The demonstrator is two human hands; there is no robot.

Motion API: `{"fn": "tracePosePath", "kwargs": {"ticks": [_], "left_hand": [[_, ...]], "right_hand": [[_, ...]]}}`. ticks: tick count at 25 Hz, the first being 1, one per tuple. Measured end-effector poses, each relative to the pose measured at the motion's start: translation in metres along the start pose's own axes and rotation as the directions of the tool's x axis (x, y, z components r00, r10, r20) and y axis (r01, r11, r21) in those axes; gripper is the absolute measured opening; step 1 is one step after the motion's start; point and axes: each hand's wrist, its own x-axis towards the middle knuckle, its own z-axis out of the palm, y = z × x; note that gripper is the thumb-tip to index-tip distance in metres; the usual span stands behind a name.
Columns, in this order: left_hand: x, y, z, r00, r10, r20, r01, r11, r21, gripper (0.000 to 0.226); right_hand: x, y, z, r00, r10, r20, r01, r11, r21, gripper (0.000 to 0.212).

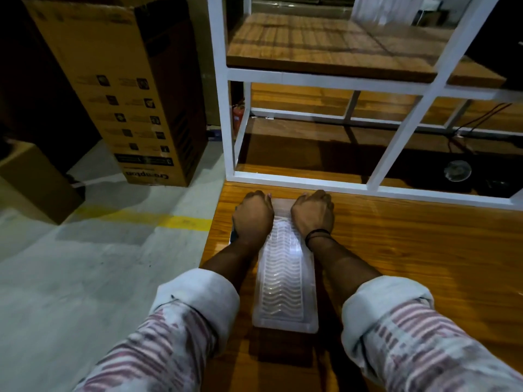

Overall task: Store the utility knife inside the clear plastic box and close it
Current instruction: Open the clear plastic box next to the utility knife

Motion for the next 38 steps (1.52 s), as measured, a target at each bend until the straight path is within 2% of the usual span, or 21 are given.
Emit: {"fn": "tracePosePath", "kwargs": {"ticks": [3,10,13,15,18,20,22,24,27,29,33,38], "left_hand": [[0.0,0.002,0.0,1.0,0.01,0.009,-0.01,1.0,0.01,0.043],[-0.002,0.003,-0.005,0.995,0.088,-0.049,-0.086,0.995,0.045,0.04],[-0.005,0.005,-0.008,0.995,0.076,-0.064,-0.073,0.996,0.042,0.039],[-0.005,0.004,-0.006,0.999,0.021,-0.043,-0.022,1.0,-0.02,0.039],[-0.002,0.003,-0.008,0.991,-0.121,0.059,0.13,0.974,-0.186,0.04],[-0.006,0.0,-0.017,0.972,-0.183,0.147,0.222,0.92,-0.324,0.042],[-0.018,-0.009,-0.023,0.944,-0.211,0.255,0.303,0.862,-0.407,0.043],[-0.035,-0.024,-0.027,0.9,-0.256,0.354,0.411,0.772,-0.485,0.042],[-0.067,-0.027,-0.043,0.775,-0.345,0.529,0.627,0.521,-0.579,0.039],[-0.08,-0.022,-0.057,0.709,-0.367,0.602,0.703,0.427,-0.568,0.04],[-0.087,-0.017,-0.07,0.685,-0.342,0.644,0.727,0.376,-0.574,0.054],[-0.085,-0.016,-0.074,0.661,-0.327,0.676,0.748,0.364,-0.555,0.057]], "right_hand": [[0.001,0.002,-0.002,0.999,0.028,0.029,-0.029,0.999,0.034,0.05],[0.006,0.005,0.002,0.996,0.058,0.06,-0.062,0.996,0.065,0.05],[0.005,0.006,0.003,0.997,0.057,0.059,-0.059,0.997,0.044,0.051],[0.004,0.006,0.002,0.998,0.03,0.049,-0.029,1.0,-0.01,0.052],[-0.002,0.0,-0.01,0.994,-0.108,0.001,0.108,0.987,-0.118,0.048],[-0.017,-0.005,-0.024,0.959,-0.282,0.004,0.28,0.951,-0.133,0.038],[-0.047,-0.005,-0.042,0.889,-0.443,0.114,0.456,0.881,-0.125,0.03],[-0.08,-0.004,-0.059,0.816,-0.501,0.287,0.556,0.817,-0.155,0.03],[-0.104,-0.007,-0.069,0.812,-0.347,0.47,0.503,0.823,-0.262,0.043],[-0.107,-0.013,-0.068,0.817,-0.248,0.52,0.437,0.856,-0.278,0.06],[-0.107,-0.029,-0.059,0.843,-0.152,0.515,0.365,0.866,-0.342,0.088],[-0.109,-0.038,-0.056,0.87,-0.144,0.472,0.348,0.858,-0.379,0.083]]}}
